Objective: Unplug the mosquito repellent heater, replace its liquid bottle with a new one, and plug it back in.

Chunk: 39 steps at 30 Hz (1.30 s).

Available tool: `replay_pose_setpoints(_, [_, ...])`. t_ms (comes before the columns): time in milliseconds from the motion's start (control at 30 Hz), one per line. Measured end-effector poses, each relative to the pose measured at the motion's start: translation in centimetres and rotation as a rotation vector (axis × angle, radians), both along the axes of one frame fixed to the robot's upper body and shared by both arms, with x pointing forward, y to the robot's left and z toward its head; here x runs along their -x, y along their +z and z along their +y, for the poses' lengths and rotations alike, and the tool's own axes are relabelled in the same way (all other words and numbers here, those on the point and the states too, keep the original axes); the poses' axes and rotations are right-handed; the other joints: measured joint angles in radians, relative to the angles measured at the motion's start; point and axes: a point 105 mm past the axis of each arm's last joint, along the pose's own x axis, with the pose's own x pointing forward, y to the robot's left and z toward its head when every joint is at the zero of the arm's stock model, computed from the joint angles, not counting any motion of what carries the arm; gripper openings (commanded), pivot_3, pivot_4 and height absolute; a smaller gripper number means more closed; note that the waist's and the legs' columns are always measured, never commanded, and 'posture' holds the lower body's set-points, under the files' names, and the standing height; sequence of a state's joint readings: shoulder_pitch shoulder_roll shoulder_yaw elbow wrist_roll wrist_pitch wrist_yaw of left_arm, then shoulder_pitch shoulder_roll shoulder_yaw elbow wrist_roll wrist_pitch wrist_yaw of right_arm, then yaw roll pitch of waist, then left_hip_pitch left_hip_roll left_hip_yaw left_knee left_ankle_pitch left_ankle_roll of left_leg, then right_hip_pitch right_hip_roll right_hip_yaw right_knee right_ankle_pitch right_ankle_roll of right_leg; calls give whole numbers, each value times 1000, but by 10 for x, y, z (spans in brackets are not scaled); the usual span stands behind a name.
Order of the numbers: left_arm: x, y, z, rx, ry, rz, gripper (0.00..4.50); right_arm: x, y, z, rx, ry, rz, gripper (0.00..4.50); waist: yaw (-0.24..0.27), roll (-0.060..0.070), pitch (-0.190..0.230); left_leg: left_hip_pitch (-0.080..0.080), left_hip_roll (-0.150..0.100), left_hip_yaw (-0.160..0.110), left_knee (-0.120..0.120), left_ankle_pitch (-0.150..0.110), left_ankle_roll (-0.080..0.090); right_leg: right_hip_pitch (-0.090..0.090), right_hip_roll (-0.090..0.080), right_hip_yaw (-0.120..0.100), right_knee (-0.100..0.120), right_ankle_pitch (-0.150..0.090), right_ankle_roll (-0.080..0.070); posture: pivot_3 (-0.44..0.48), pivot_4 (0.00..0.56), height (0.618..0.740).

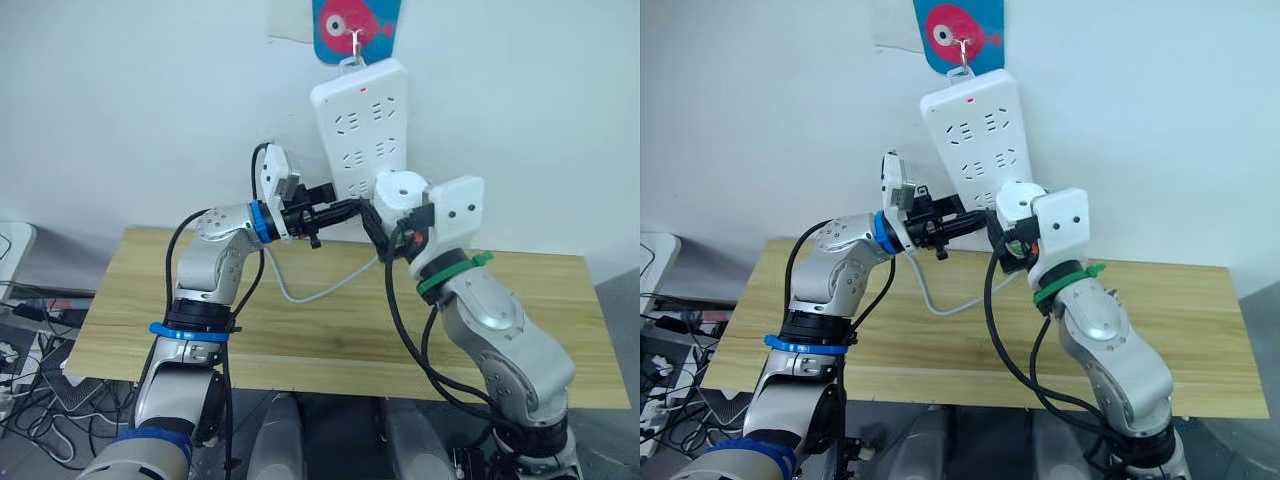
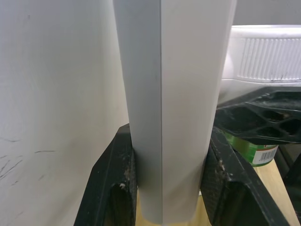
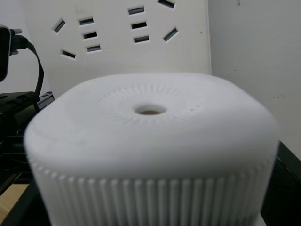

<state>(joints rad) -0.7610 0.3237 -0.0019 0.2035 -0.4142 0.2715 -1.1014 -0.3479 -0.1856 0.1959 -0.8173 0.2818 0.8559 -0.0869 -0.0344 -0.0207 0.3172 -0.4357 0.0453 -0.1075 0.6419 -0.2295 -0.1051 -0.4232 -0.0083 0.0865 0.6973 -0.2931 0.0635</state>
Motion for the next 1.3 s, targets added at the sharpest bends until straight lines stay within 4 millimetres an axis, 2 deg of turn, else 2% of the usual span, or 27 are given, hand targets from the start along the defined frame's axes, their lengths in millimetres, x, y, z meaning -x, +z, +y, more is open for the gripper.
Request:
replay_pose_setpoints(200, [-6,-2,0,-4,6,7,1314,28,-4,-5,38,60,3,4466,3,0,0,0,0,0,2,0,0,1,0,0,-1,0,0,25,263,740])
replay_pose_setpoints(333, [-11,-3,0,-12,6,-1,1314,35,-12,-14,79,85,26,4466,2,0,0,1,-1,0,3,0,1,2,0,0,-1,0,0,22,273,740])
replay_pose_setpoints(400, [-14,-3,2,-21,11,-8,2036,37,-15,-23,91,76,29,4500,3,0,0,1,-1,0,3,0,1,2,0,0,-1,0,0,23,274,740])
replay_pose_setpoints(533, [-17,-13,4,-66,-6,5,3187,44,-17,-34,106,93,41,4500,2,-1,0,1,-1,0,3,-2,3,2,0,0,0,0,0,28,276,740])
replay_pose_setpoints(667, [-27,-22,23,-122,64,3,4427,48,-16,-36,111,118,48,4500,-9,-1,-1,3,0,0,3,-2,5,2,1,1,2,0,0,61,279,740])
replay_pose_setpoints(767, [-28,-30,40,-172,114,-6,4475,48,-12,-36,99,124,46,4500,-12,-1,-1,3,0,0,3,-2,5,2,1,1,2,0,0,83,285,740])
replay_pose_setpoints(867, [-23,-37,56,-196,151,5,4500,48,-9,-37,107,137,36,3916,-6,-1,0,3,0,0,3,-2,4,2,1,1,2,0,0,100,290,740])
replay_pose_setpoints(900, [-20,-37,61,-211,158,2,4500,48,-9,-35,111,155,38,3592,-5,-1,0,3,0,-1,3,-2,4,2,1,0,2,0,0,105,291,740])
replay_pose_setpoints(1033, [1,-14,72,-194,143,-25,4500,53,-9,-28,128,240,42,2139,7,-1,0,3,0,-1,3,-1,4,3,0,0,1,0,0,160,293,740])
replay_pose_setpoints(1133, [28,-4,67,-177,62,-41,4500,52,-14,-21,146,292,59,1065,11,-1,-1,3,0,-1,3,0,2,3,0,0,0,0,0,182,289,740])
replay_pose_setpoints(1233, [51,-4,60,-176,-16,-70,4500,50,-22,-13,157,328,74,64,18,-1,-1,3,0,-1,3,0,2,3,0,0,1,0,0,201,279,740])
replay_pose_setpoints(1300, [63,-7,60,-180,-47,-87,4500,46,-26,-9,155,338,79,64,18,-1,-1,4,1,-1,3,0,2,3,1,0,1,0,0,203,277,740])
